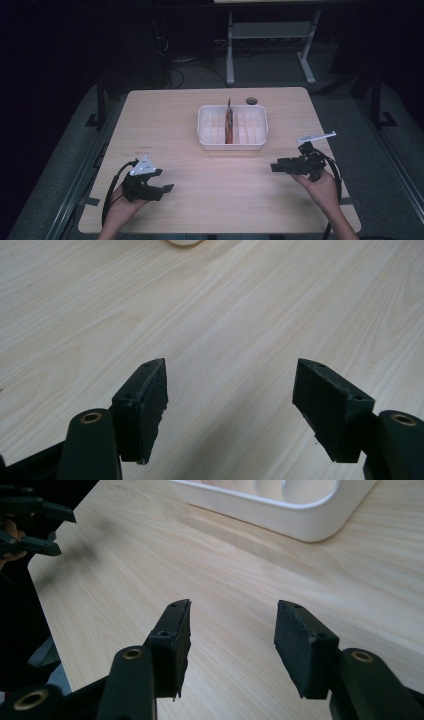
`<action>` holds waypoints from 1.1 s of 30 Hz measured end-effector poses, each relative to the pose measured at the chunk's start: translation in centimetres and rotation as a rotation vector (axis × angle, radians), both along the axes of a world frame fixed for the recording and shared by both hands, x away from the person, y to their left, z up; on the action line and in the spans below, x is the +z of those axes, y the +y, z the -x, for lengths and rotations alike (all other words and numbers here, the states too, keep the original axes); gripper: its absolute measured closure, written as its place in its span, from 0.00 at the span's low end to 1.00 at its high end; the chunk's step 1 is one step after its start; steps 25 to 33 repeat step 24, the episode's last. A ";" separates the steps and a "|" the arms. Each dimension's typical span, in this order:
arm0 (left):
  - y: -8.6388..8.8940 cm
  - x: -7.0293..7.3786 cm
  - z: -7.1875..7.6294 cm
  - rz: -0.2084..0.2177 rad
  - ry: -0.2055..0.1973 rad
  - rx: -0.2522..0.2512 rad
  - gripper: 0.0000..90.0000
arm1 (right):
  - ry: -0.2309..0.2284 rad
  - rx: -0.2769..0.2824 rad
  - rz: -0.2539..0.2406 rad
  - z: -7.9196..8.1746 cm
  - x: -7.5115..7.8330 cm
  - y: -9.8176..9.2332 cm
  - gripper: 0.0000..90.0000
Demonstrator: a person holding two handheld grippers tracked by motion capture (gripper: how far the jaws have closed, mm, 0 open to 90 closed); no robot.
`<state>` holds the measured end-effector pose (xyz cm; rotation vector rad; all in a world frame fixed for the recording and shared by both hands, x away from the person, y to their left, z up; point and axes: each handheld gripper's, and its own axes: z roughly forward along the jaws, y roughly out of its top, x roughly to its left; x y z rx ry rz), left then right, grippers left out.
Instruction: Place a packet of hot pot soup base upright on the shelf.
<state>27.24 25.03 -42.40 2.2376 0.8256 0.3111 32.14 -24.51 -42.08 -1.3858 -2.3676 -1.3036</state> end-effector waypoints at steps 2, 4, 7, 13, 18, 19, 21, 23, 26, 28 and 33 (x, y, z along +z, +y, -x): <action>0.0 -0.1 0.0 -0.001 0.001 -0.001 0.33 | 0.001 0.002 -0.001 0.3 -0.3 0.0 0.53; 0.0 -0.1 0.0 -0.001 0.002 0.000 0.33 | 0.005 0.001 0.000 0.5 -0.5 0.0 0.53; 0.0 -0.1 0.0 0.000 0.002 0.000 0.33 | 0.005 0.002 0.002 0.9 -0.9 -0.1 0.53; -0.1 -0.2 0.0 -0.003 0.004 -0.004 0.33 | 0.004 0.007 0.020 1.7 -1.5 -0.1 0.52; -0.2 -0.2 0.0 -0.003 0.006 -0.005 0.33 | -0.005 0.005 0.028 2.6 -2.2 -0.1 0.53; -0.2 -0.3 0.0 -0.003 0.007 -0.004 0.33 | -0.006 0.004 0.031 2.8 -2.4 -0.1 0.53; -0.2 -0.3 0.0 -0.007 0.008 -0.006 0.33 | -0.003 -0.002 0.035 3.2 -2.8 -0.2 0.54; -0.3 -0.3 0.0 -0.012 0.008 -0.009 0.33 | -0.004 -0.005 0.035 3.6 -3.1 -0.3 0.54; -0.3 -0.3 0.0 -0.012 0.008 -0.010 0.33 | 0.002 -0.007 0.033 3.8 -3.2 -0.3 0.54; -0.3 -0.3 0.0 -0.012 0.008 -0.010 0.33 | 0.002 -0.007 0.033 3.8 -3.2 -0.3 0.54; -0.3 -0.3 0.0 -0.012 0.008 -0.010 0.33 | 0.002 -0.007 0.033 3.8 -3.2 -0.3 0.54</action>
